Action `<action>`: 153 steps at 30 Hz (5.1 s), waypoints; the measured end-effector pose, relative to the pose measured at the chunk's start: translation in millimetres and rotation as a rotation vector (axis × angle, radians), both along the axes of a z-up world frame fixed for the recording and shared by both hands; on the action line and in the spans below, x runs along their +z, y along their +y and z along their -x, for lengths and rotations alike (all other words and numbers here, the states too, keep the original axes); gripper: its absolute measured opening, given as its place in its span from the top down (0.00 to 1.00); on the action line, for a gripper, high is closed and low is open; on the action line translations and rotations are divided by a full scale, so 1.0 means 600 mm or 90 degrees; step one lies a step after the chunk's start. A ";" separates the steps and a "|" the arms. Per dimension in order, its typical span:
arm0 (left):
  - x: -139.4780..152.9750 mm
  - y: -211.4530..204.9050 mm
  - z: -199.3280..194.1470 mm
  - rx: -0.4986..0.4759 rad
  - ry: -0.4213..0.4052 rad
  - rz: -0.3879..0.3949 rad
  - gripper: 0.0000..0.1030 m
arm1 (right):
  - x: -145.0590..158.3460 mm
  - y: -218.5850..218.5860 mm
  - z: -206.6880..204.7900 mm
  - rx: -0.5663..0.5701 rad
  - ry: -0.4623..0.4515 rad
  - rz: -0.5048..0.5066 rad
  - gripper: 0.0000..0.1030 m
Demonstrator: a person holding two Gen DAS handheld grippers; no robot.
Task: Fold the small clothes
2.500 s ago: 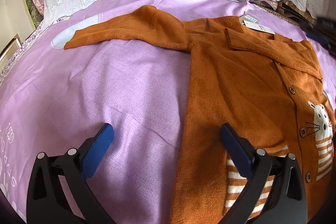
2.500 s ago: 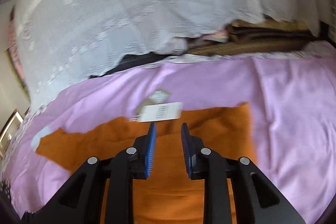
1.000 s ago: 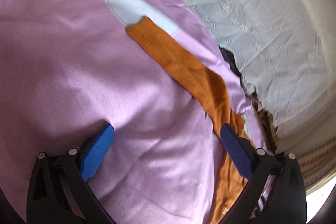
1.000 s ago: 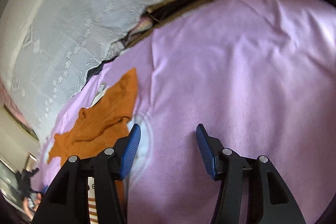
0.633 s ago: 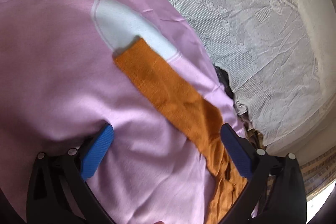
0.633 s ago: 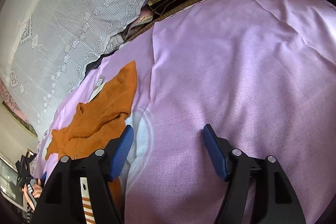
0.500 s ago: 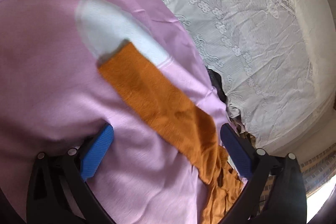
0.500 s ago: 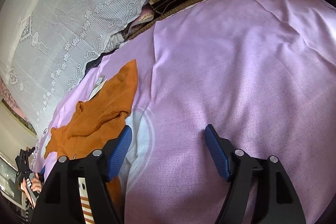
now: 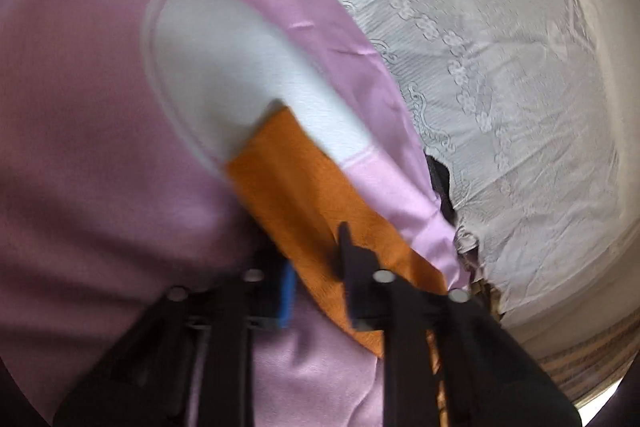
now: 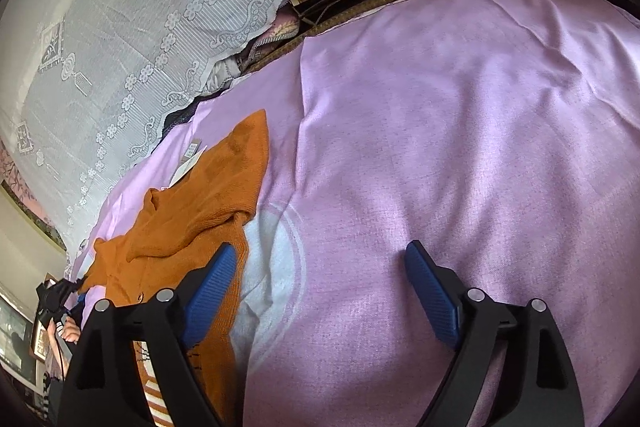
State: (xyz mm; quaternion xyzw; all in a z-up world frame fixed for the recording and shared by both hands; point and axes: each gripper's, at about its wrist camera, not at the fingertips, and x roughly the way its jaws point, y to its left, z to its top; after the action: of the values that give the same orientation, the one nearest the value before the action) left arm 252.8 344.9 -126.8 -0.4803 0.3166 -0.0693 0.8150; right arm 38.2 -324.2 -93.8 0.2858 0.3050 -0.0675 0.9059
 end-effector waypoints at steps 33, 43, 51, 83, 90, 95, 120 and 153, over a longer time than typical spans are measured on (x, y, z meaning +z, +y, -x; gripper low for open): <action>0.221 -0.271 0.081 -0.125 -0.141 -0.388 0.96 | -0.004 0.003 -0.012 0.005 -0.018 -0.025 0.03; 0.247 -0.444 0.056 -0.213 -0.153 -0.451 0.96 | -0.004 -0.001 -0.015 -0.001 -0.021 -0.034 0.03; 0.248 -0.574 0.070 -0.285 -0.188 -0.472 0.96 | -0.004 -0.003 -0.016 -0.002 -0.022 -0.037 0.03; 0.128 -0.761 0.118 -0.432 -0.162 -0.564 0.34 | -0.005 -0.007 -0.016 -0.003 -0.024 -0.044 0.03; 0.159 -0.632 0.109 -0.334 -0.140 -0.610 0.24 | -0.005 -0.008 -0.016 -0.003 -0.025 -0.043 0.03; 0.154 -0.519 0.068 -0.274 -0.060 -0.580 0.23 | 0.007 -0.008 -0.005 -0.002 -0.054 -0.043 0.19; 0.121 -0.449 0.002 -0.214 -0.012 -0.597 0.17 | 0.062 0.100 -0.206 0.177 -0.022 -0.005 0.58; 0.077 -0.465 0.033 -0.280 0.022 -0.584 0.11 | 0.040 0.111 -0.204 0.186 -0.022 0.044 0.46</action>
State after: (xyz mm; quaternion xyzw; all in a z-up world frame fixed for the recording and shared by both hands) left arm 232.8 66.0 -80.3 0.0044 0.4213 -0.0853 0.9029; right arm 160.5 -257.8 -69.8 0.2082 0.3256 0.0597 0.9204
